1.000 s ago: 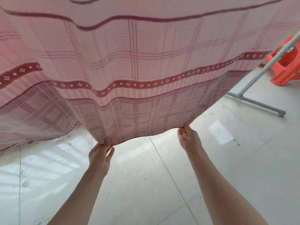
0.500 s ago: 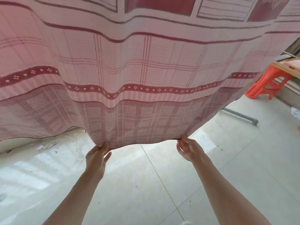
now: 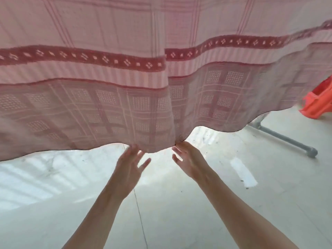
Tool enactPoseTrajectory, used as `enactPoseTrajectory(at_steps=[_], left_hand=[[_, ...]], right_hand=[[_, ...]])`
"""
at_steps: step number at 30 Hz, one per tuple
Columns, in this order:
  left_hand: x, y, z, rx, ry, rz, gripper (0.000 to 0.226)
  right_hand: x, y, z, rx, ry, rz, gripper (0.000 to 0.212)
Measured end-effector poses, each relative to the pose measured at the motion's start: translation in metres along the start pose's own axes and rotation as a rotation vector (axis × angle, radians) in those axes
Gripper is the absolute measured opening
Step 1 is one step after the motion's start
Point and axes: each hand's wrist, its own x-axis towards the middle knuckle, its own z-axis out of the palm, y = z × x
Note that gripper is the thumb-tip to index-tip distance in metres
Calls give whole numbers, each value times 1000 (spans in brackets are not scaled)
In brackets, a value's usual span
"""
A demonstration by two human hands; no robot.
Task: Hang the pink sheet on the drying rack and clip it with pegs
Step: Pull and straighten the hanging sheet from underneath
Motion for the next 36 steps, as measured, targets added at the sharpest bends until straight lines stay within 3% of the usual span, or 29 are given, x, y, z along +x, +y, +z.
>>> enactPoseTrajectory(at_steps=[3,6,7,11,14,18,22,24,26,29,36], left_hand=[[12,-34,56,97,27,-14,50],[27,-46,86,102,195,115,13],[30,-45,91,116,225,156,11],[33,-44,107,157,210,198,30],[38,-53,114,195,283,201,28],[45,-61,111,50,364,240,18],[41,-57,98,-117,439,291,8],[38,-54,90,-113,460,305,21],[34,-49,84,-98,467,315,29],[30,-43,74,-105,504,344,24],[30,-34,61,-158,563,365,14]], right_hand=[[12,-5,-17,-38,-63,-7,5],[21,-16,-30,-58,-122,-12,6],[24,-19,-33,-69,-152,-3,4],[31,-31,-38,-68,-253,50,4],[33,-32,-40,-3,-333,90,3],[42,-46,-41,142,-411,90,33],[55,-68,-39,270,-421,21,49],[61,-75,-35,278,-432,26,59],[64,-78,-31,333,-432,49,46],[66,-76,-28,429,-377,71,19],[74,-85,-49,473,-228,-7,10]])
